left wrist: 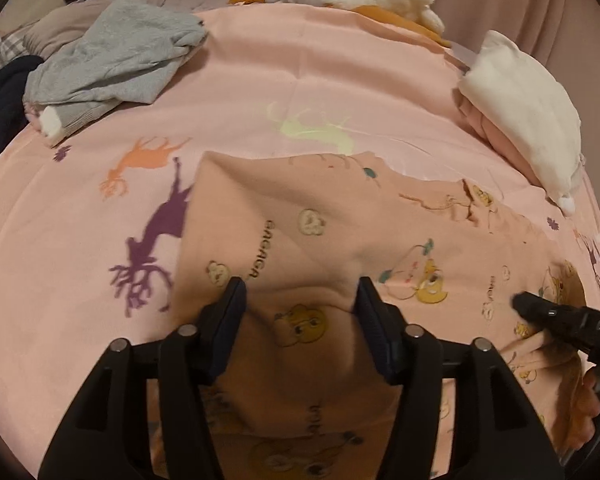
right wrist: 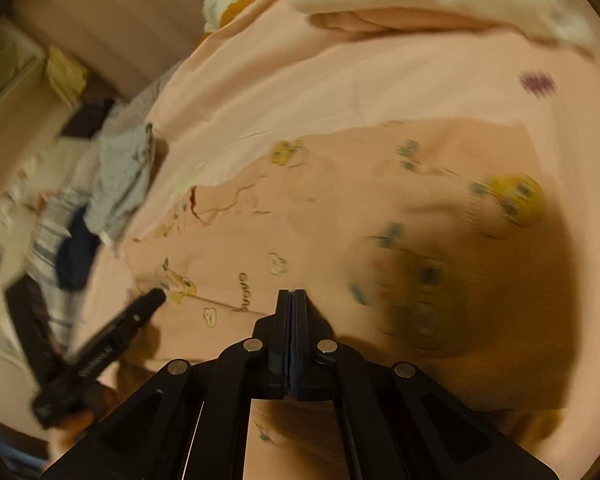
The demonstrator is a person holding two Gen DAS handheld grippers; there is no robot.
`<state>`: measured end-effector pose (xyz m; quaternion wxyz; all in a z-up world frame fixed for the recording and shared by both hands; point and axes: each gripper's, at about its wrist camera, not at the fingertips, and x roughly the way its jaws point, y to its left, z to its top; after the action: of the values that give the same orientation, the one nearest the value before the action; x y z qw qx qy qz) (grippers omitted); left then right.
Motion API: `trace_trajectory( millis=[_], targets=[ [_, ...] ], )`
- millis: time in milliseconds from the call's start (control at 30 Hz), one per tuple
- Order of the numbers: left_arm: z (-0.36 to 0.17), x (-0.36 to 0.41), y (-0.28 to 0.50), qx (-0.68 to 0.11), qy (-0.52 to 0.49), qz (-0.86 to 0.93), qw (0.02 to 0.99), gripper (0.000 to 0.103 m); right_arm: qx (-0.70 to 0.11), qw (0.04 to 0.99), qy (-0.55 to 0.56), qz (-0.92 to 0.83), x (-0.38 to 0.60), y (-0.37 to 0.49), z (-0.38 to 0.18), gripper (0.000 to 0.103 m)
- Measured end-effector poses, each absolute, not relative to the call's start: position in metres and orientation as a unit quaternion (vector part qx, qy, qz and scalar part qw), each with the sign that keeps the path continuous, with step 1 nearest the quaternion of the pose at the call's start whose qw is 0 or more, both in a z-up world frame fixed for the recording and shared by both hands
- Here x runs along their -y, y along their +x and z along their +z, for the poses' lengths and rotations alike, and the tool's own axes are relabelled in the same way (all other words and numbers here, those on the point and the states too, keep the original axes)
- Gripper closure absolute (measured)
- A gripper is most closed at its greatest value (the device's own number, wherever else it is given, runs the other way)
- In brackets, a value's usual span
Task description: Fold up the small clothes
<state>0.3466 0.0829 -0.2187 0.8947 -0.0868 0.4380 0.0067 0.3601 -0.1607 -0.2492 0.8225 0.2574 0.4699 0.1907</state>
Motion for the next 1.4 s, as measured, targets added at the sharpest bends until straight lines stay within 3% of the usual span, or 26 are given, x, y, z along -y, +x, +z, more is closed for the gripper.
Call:
trace_trajectory(
  millis=[100, 167, 233, 367, 433, 500, 567, 600, 733, 933, 1100, 1267, 1400],
  targets=[
    [-0.213, -0.097, 0.341, -0.441, -0.101, 0.018, 0.891, 0.044, -0.47, 0.818, 0.278, 0.179, 0.183, 0.35, -0.248, 0.103],
    [-0.213, -0.107, 0.331, -0.446, -0.024, 0.151, 0.882, 0.045, -0.467, 0.831, 0.253, 0.164, 0.193, 0.339, -0.242, 0.103],
    [-0.216, -0.12, 0.323, -0.455, 0.002, 0.174, 0.873, 0.045, -0.468, 0.841, 0.231, 0.143, 0.196, 0.329, -0.235, 0.103],
    [-0.204, -0.153, 0.281, -0.478, -0.098, 0.125, 0.864, 0.045, -0.478, 0.842, 0.223, 0.112, 0.207, 0.305, -0.218, 0.103],
    [-0.196, -0.159, 0.261, -0.478, -0.124, 0.116, 0.862, 0.045, -0.472, 0.855, 0.196, 0.091, 0.204, 0.285, -0.203, 0.085],
    [-0.188, -0.156, 0.237, -0.476, -0.124, 0.101, 0.865, 0.044, -0.464, 0.861, 0.185, 0.089, 0.205, 0.266, -0.193, 0.051],
    [-0.181, -0.147, 0.215, -0.473, -0.108, 0.082, 0.87, 0.041, -0.457, 0.864, 0.186, 0.1, 0.205, 0.244, -0.185, 0.043],
    [-0.177, -0.14, 0.2, -0.467, -0.091, 0.078, 0.876, 0.04, -0.454, 0.864, 0.19, 0.105, 0.205, 0.232, -0.183, 0.043],
    [-0.167, -0.123, 0.161, -0.445, -0.061, 0.07, 0.891, 0.021, -0.456, 0.861, 0.2, 0.102, 0.207, 0.197, -0.183, 0.04],
    [-0.159, -0.109, 0.11, -0.416, -0.042, 0.043, 0.907, 0.012, -0.447, 0.86, 0.229, 0.097, 0.211, 0.15, -0.189, 0.038],
    [-0.166, -0.116, 0.082, -0.411, -0.086, 0.025, 0.907, 0.011, -0.439, 0.854, 0.264, 0.084, 0.22, 0.117, -0.199, 0.029],
    [-0.172, -0.132, 0.068, -0.391, -0.173, -0.01, 0.904, 0.011, -0.433, 0.855, 0.276, 0.072, 0.222, 0.092, -0.21, 0.029],
    [-0.17, -0.13, 0.054, -0.376, -0.164, 0.011, 0.912, 0.012, -0.422, 0.863, 0.27, 0.064, 0.217, 0.082, -0.212, 0.028]
  ],
)
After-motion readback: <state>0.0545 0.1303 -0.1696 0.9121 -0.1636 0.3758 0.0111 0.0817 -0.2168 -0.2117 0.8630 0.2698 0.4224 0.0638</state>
